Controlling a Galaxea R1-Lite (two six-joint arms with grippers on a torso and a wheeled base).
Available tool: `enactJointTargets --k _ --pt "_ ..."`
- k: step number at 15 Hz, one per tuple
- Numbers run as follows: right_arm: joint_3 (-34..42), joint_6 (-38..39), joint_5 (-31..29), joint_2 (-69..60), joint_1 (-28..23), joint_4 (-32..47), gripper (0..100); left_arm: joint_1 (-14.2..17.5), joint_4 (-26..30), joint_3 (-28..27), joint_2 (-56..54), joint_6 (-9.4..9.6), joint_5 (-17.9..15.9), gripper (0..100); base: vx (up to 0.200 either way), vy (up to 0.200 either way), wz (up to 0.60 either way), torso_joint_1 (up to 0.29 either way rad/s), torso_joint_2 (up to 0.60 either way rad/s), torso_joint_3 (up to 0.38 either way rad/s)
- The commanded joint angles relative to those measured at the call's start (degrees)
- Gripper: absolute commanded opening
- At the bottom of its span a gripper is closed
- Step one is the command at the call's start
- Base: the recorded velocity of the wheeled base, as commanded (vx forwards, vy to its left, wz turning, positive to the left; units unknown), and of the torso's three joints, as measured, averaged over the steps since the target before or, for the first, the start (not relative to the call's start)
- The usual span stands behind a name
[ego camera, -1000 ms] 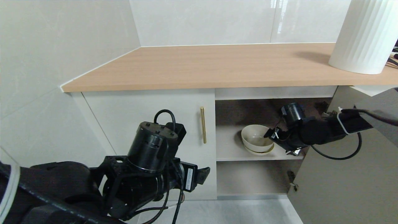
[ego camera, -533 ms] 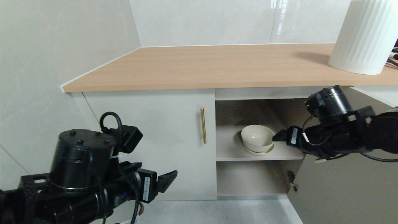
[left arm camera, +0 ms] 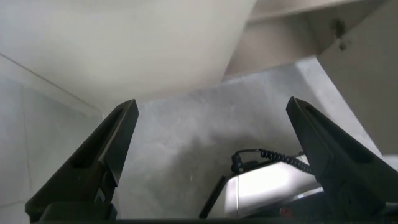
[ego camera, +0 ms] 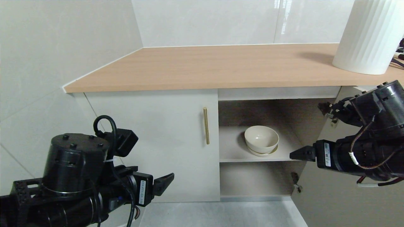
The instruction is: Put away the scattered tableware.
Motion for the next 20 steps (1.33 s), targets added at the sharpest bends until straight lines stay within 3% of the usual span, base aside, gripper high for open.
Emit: enactJointTargets --k 1,8,11,15,20 --pt "0.1 0.0 0.0 -0.5 0.2 0.0 100 -0.5 0.0 -0.2 0.7 -0.05 0.1 100 -0.2 0.0 0.0 0.012 0.01 0.002" --pt "1.4 -2.2 -0.4 -1.9 0.3 0.4 100 -0.5 0.0 0.1 0.7 -0.05 0.1 100 -0.2 0.0 0.0 0.0 0.0 0.003" --pt "1.0 -6.6 -0.5 -1.5 1.5 10.1 100 -0.5 0.0 0.1 0.6 -0.05 0.1 100 -0.2 0.0 0.0 0.001 0.0 0.007" --pt "1.3 -6.9 -0.6 -0.9 3.8 11.6 100 -0.5 0.0 0.1 0.7 -0.05 0.1 100 -0.2 0.0 0.0 0.001 0.0 0.002" --pt "2.5 -10.1 -1.2 -1.3 3.9 13.5 100 -0.5 0.1 0.2 0.8 0.03 0.1 100 0.0 0.0 0.0 0.0 0.0 0.0"
